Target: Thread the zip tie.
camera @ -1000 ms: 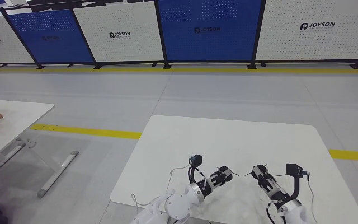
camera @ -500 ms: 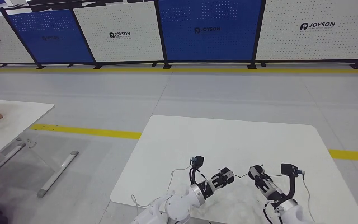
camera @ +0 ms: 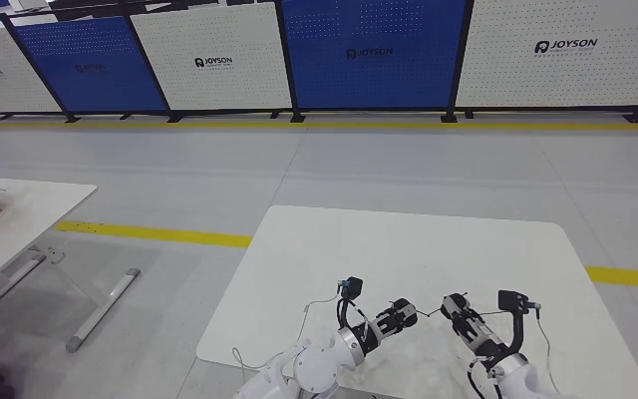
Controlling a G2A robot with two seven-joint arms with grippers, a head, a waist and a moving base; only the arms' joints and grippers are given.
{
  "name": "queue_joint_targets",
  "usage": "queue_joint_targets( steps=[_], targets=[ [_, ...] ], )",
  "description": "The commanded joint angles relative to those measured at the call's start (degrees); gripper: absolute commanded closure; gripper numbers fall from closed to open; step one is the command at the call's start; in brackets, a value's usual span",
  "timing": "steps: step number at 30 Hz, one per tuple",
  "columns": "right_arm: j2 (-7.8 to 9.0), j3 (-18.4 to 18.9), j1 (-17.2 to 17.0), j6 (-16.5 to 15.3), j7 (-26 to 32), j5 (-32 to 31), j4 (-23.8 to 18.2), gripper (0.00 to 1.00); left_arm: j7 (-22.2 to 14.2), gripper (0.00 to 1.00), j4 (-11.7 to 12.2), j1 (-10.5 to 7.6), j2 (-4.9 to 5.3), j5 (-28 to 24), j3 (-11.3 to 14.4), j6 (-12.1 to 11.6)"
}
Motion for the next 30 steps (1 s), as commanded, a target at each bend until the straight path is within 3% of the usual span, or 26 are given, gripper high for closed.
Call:
queue_joint_targets(
  steps=[1,30],
  targets=[
    [-0.02,0.1,0.2,-0.3,0.6,0.2,0.1,1.0,0.0,1.0,0.0,0.0,0.0,0.0,0.0,0.0],
    [-0.39,0.9,-0.3,-1.7,1.0,0.3,0.2,1.0,0.0,1.0,0.0,0.0,0.0,0.0,0.0,0.0]
  ],
)
